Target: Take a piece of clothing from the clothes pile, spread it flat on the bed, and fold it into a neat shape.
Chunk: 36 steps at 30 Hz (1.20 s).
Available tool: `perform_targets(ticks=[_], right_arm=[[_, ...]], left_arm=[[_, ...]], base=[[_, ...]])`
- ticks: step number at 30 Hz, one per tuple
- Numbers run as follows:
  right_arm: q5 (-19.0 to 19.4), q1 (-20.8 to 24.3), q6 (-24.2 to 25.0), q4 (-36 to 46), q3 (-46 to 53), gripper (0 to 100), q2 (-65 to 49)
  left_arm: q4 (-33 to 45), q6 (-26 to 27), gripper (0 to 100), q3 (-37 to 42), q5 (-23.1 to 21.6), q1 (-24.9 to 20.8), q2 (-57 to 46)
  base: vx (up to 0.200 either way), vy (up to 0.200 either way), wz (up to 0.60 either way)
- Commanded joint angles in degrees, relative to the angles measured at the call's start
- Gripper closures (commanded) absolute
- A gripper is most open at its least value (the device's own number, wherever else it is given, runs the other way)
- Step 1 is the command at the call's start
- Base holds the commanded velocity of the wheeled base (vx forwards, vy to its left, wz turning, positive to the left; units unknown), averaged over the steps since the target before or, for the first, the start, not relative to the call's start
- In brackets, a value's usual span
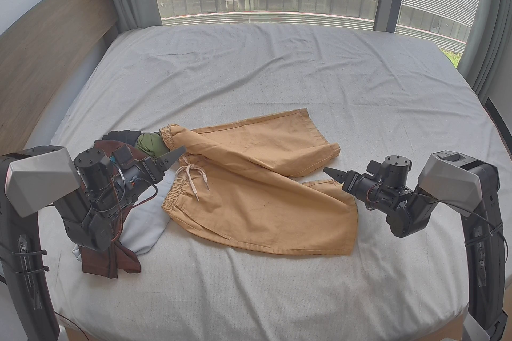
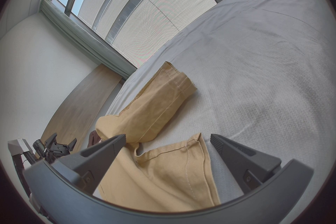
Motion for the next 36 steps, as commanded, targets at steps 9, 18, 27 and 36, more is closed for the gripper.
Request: perform_targets(ticks=[9,18,27,36], right_arm=[[0.0,1.2,-0.4,0.0,-0.2,100,2.6],[0.0,0.4,-0.4,-0.5,-1.2,100,2.6],[-0.2,-1.2,-0.3,-0.5,-3.4,100,2.2],[-0.3,-2.6,-0.3,-0.4,-3.8,100,2.6]], left_arm=[[0.0,0.0,0,0.1,-0.1,0.0,0.0],[0.0,0.0,0,0.0,-0.2,-0.2,0.1],[0.0,0.0,0,0.1,0.1,-0.4,0.2],[0.0,0.0,0,0.1,0.3,-0.2,0.3]], base=[[0.000,0.000,0.00],[0.000,0.000,0.00],[0.000,0.000,0.00],[0.000,0.000,0.00]])
